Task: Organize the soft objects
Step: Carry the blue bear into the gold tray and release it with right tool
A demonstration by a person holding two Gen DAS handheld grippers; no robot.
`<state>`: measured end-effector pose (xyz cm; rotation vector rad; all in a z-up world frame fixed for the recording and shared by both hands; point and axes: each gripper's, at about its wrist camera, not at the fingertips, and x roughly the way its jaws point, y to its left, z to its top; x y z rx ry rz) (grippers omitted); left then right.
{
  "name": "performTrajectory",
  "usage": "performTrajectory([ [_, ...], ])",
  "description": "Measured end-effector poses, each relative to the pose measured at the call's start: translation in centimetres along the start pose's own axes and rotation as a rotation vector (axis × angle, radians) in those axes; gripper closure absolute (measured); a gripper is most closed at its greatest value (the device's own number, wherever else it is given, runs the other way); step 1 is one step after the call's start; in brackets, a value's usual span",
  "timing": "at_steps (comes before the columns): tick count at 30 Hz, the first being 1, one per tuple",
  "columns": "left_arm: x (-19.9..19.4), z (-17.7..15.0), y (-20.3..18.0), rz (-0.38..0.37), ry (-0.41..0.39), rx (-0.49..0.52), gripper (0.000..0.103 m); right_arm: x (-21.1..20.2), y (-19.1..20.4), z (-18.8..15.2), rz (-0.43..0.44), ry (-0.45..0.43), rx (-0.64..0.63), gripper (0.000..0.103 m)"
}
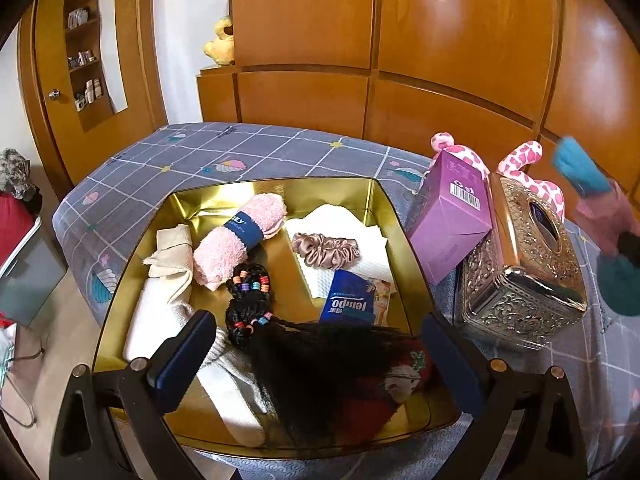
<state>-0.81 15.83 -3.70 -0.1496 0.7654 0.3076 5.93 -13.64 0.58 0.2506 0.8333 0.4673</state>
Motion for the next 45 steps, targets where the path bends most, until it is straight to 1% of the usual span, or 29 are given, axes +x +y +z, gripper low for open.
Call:
performTrajectory([
  [8, -0.7, 0.6, 2.0, 0.004, -0.021, -0.046, 0.000, 3.1, 6.6, 0.7, 0.067, 0.061, -0.133, 0.054],
  [13, -1.5, 1.7, 5.1, 0.061, -0.059, -0.111, 0.000, 6.3, 10.7, 0.7, 0.079, 0.124, -0.214, 0.054],
  [16, -1.8, 2.0, 7.4, 0.108, -0.075, -0.154, 0.000, 8.9, 13.4, 0.5, 0.073, 0.168, -0.277, 0.054],
  [19, -1.5, 1.8, 9.2, 0.134, -0.061, -0.195, 0.000, 12.5, 16.2, -0.1, 0.058, 0.215, -0.330, 0.054],
  [23, -1.2, 2.0, 10.3, 0.140, -0.053, -0.229, 0.000, 17.3, 18.7, -1.8, 0.006, 0.273, -0.404, 0.054],
  [24, -1.3, 2.0, 10.3, 0.142, -0.055, -0.228, 0.000, 18.7, 19.1, -2.6, -0.005, 0.306, -0.428, 0.054],
  [25, -1.2, 2.0, 10.3, 0.145, -0.056, -0.225, 0.000, 19.8, 19.3, -3.4, -0.016, 0.327, -0.450, 0.052],
  [26, -1.2, 1.9, 10.2, 0.146, -0.053, -0.222, 0.000, 20.3, 19.4, -3.7, -0.030, 0.317, -0.468, 0.050],
  [27, -1.1, 1.9, 10.1, 0.142, -0.047, -0.221, 0.000, 20.5, 19.6, -3.9, -0.039, 0.299, -0.496, 0.049],
  [29, -0.8, 1.8, 10.0, 0.133, -0.038, -0.217, 0.000, 20.5, 20.0, -4.0, -0.045, 0.293, -0.520, 0.048],
  [31, -0.6, 1.8, 9.6, 0.130, -0.035, -0.206, 0.000, 20.1, 20.2, -4.0, -0.029, 0.285, -0.534, 0.046],
  [32, -0.7, 1.8, 9.5, 0.129, -0.036, -0.204, 0.000, 19.9, 20.1, -3.9, -0.012, 0.283, -0.532, 0.043],
  [36, -1.1, 1.8, 9.1, 0.121, -0.042, -0.197, 0.000, 18.7, 19.2, -3.6, 0.022, 0.283, -0.478, 0.042],
  [38, -1.3, 1.9, 9.0, 0.125, -0.051, -0.190, 0.000, 18.1, 19.2, -3.6, 0.019, 0.265, -0.477, 0.038],
  [41, -1.6, 2.0, 8.9, 0.122, -0.055, -0.192, 0.000, 17.2, 19.1, -3.6, 0.007, 0.227, -0.490, 0.037],
  [45, -1.8, 2.1, 8.7, 0.118, -0.060, -0.190, 0.000, 15.9, 19.0, -3.3, -0.003, 0.176, -0.491, 0.034],
])
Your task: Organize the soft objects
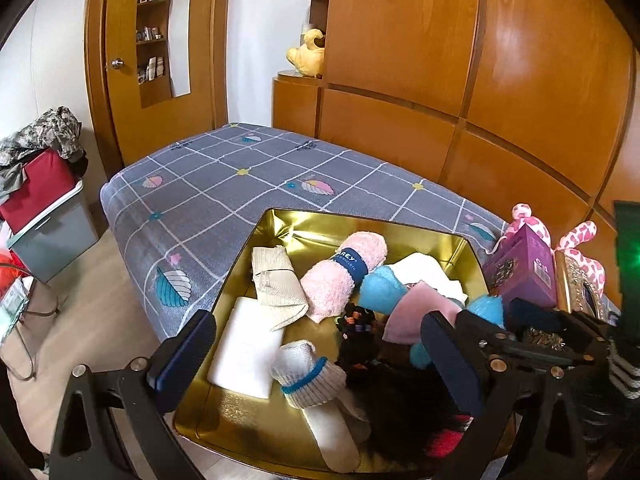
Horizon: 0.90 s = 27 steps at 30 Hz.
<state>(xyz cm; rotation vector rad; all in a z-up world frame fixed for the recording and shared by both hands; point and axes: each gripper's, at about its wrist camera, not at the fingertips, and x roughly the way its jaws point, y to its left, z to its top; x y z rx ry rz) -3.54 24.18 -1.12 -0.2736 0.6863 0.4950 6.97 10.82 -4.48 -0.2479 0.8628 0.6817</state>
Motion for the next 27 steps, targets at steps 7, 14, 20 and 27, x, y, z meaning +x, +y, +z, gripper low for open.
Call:
performTrajectory([
  [7, -0.4, 0.0, -0.4, -0.007, -0.004, 0.004, 0.000, -2.3, -0.9, -0.6, -0.053, -0.063, 0.023, 0.034],
  [14, -0.8, -0.5, -1.6, -0.030, -0.010, 0.038, 0.000, -5.3, -2.0, -2.2, -0.157, -0.140, 0.030, 0.033],
  [20, -1.5, -1.4, -3.7, -0.064, -0.012, 0.085, 0.000, -8.1, -3.3, -4.3, -0.255, -0.206, 0.068, 0.033],
  [27, -2.6, -2.4, -6.3, -0.118, -0.020, 0.130, 0.000, -9.6, -5.9, -6.8, -0.316, -0.215, 0.174, 0.033],
])
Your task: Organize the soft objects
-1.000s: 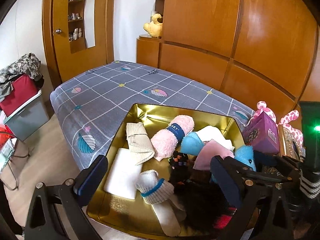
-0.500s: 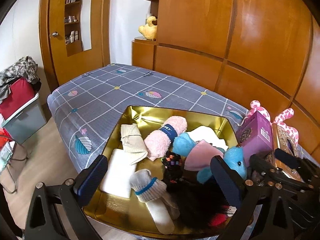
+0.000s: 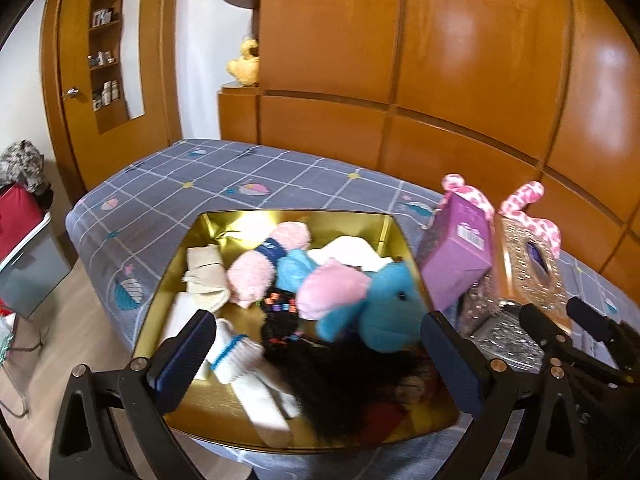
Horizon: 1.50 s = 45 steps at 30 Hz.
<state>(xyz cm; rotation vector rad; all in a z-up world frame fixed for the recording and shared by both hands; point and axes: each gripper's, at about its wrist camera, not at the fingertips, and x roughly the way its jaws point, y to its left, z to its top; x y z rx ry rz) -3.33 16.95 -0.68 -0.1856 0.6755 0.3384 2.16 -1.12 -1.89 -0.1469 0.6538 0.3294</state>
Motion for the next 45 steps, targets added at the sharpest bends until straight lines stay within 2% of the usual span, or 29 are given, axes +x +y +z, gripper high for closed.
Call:
performTrajectory([
  [11, -0.8, -0.2, -2.4, -0.034, -0.004, 0.038, 0.000, -0.7, -2.6, -1.5, -0.058, 0.000, 0.060, 0.033],
  [45, -0.5, -0.5, -1.6, -0.028, 0.015, 0.022, 0.001, -0.7, -1.9, -1.8, -0.048, 0.001, 0.044, 0.033],
])
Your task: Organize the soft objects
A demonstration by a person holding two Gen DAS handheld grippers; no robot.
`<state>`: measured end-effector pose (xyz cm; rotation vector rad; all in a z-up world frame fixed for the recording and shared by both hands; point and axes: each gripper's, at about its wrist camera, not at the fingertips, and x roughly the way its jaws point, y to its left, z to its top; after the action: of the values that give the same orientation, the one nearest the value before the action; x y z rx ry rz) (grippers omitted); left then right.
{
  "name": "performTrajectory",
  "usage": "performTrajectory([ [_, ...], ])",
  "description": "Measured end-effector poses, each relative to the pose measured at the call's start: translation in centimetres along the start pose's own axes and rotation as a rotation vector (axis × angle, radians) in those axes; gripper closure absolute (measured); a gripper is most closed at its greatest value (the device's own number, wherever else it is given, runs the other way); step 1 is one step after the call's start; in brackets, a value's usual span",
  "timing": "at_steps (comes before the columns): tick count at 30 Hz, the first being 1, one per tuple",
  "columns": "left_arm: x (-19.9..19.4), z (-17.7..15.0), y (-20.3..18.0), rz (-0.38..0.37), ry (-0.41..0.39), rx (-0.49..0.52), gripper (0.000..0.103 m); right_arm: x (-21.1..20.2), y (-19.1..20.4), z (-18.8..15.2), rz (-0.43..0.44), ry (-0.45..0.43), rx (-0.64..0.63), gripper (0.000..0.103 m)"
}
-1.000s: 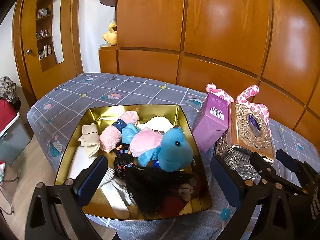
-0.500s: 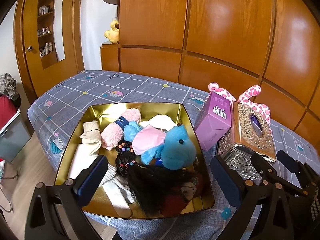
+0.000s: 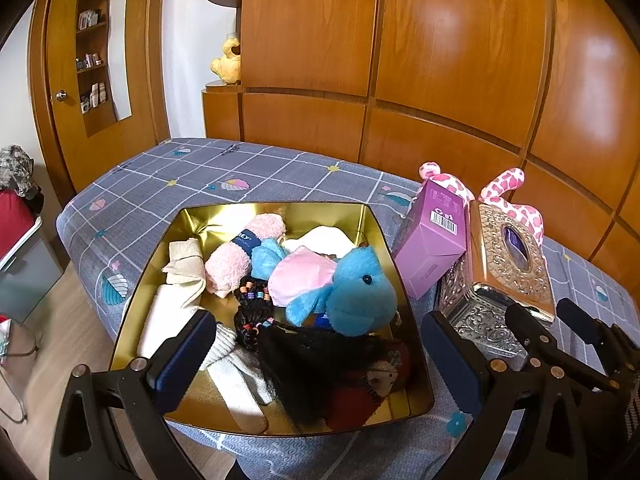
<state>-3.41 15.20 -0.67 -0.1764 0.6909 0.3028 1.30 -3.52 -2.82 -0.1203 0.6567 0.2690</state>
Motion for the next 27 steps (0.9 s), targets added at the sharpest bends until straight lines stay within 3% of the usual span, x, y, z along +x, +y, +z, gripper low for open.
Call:
performTrajectory([
  [27, -0.3, 0.1, 0.9, 0.014, -0.007, -0.018, 0.000, -0.4, 1.1, 0.1, 0.017, -0.013, -0.024, 0.033],
])
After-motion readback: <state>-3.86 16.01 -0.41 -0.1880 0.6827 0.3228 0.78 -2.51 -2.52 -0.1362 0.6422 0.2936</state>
